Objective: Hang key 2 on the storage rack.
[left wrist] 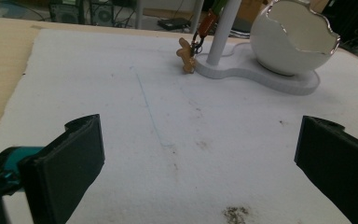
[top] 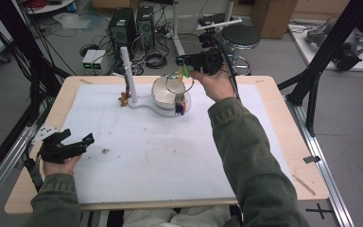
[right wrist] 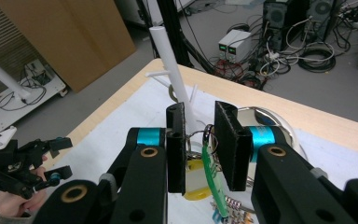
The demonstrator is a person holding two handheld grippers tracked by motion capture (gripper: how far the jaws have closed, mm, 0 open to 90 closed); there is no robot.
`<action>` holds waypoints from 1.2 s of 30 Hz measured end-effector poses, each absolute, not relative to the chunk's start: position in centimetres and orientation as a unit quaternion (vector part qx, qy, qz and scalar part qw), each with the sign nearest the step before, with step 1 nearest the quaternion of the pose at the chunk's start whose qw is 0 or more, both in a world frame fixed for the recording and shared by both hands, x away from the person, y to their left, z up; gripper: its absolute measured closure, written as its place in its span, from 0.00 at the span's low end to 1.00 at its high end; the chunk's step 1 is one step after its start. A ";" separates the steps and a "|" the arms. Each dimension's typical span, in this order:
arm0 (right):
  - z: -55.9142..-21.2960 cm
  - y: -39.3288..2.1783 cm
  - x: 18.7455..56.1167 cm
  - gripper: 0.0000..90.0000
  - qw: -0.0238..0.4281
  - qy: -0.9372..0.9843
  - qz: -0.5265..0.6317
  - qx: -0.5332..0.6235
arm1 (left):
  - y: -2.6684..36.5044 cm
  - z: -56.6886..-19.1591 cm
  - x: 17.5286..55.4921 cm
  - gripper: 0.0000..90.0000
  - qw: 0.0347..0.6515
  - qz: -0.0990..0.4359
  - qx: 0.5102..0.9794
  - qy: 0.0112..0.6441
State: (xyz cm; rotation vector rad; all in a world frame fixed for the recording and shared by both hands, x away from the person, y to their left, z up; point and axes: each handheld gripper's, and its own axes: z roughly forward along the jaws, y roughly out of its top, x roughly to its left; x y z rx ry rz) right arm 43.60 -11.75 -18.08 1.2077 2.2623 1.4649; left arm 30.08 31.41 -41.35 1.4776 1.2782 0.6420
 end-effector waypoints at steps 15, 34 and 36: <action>-18.3 -7.3 44.6 0.83 0.067 0.768 0.502 0.392 | 31.6 -41.4 30.2 0.02 0.518 0.267 0.614 0.532; -18.4 -3.1 46.4 0.84 0.055 0.777 0.498 0.382 | 31.7 -41.4 30.3 0.02 0.521 0.265 0.613 0.531; -18.4 -2.5 46.6 0.95 0.053 0.778 0.500 0.376 | 31.6 -41.4 30.4 0.02 0.522 0.263 0.614 0.530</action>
